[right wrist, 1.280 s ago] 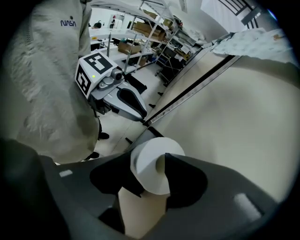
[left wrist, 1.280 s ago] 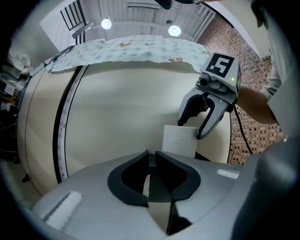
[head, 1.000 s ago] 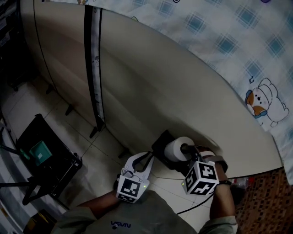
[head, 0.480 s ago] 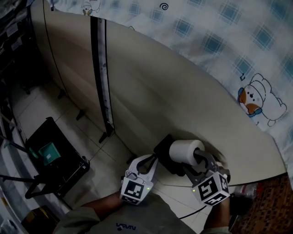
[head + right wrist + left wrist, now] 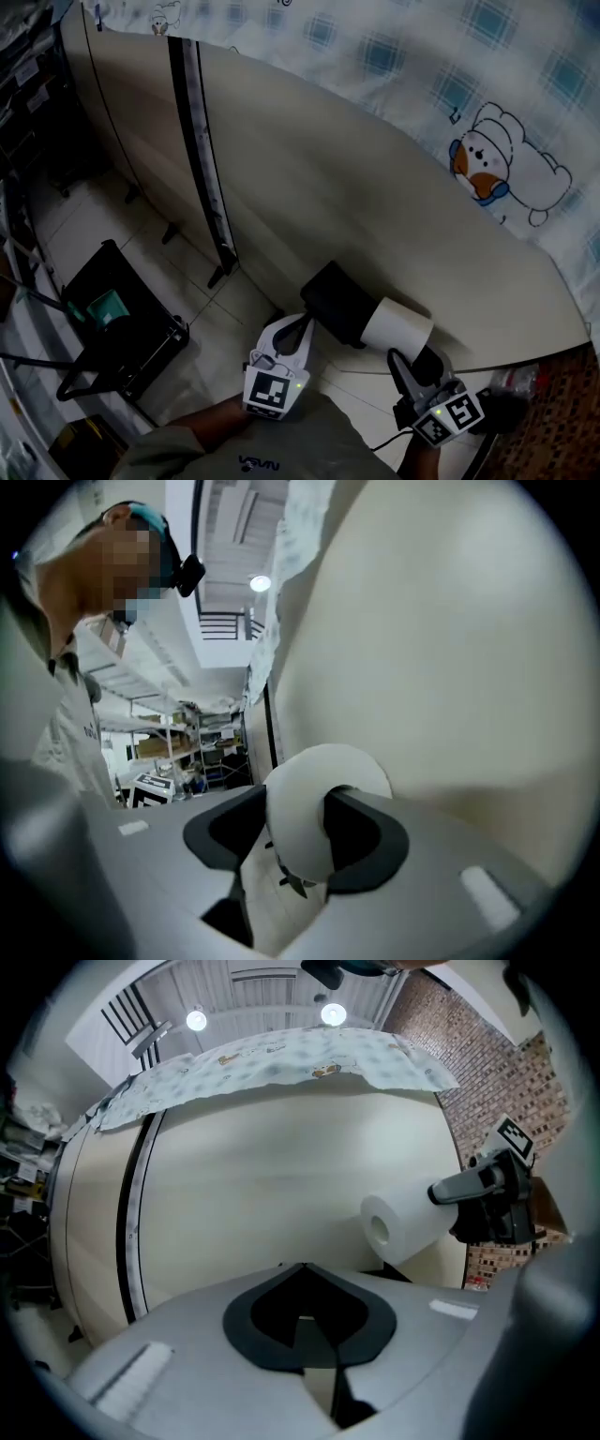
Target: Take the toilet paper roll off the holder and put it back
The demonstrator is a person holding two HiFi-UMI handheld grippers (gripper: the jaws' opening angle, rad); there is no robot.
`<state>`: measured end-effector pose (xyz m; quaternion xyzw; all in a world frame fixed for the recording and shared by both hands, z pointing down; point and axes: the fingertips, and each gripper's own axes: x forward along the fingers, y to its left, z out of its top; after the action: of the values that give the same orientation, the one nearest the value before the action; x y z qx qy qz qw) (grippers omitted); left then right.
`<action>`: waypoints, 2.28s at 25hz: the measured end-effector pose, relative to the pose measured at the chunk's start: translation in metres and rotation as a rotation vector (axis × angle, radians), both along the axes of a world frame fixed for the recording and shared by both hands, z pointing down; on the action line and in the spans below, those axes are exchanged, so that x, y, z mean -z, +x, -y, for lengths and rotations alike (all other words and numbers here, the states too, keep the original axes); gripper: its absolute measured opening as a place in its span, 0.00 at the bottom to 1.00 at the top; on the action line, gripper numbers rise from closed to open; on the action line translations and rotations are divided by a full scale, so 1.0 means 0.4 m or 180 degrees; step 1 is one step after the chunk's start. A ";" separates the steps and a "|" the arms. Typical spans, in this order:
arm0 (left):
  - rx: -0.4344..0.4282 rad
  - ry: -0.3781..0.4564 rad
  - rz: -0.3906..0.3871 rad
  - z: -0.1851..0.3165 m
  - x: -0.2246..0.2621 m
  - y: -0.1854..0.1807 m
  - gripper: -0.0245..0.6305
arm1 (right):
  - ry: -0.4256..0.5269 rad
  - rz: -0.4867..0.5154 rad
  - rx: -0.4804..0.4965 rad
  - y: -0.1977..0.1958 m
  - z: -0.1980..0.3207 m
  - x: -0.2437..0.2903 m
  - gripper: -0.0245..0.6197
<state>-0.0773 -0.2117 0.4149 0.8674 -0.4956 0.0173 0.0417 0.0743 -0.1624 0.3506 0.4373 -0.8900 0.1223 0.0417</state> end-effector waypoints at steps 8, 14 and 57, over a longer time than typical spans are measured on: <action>-0.0045 -0.0028 0.0029 -0.030 0.002 0.046 0.05 | -0.0213 0.0731 -0.0364 0.082 -0.067 -0.057 0.33; -0.0060 -0.0044 0.0062 -0.051 -0.009 0.073 0.05 | -0.0305 0.0926 -0.0399 0.091 -0.101 -0.092 0.33; 0.0188 -0.0309 0.0327 -0.053 -0.138 0.091 0.10 | -0.0792 0.1405 -0.0727 0.164 -0.108 -0.247 0.32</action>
<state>-0.0408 -0.1905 0.4702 0.8472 -0.5211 0.0846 0.0588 0.1398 -0.1193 0.4493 0.4890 -0.8007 0.3269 -0.1139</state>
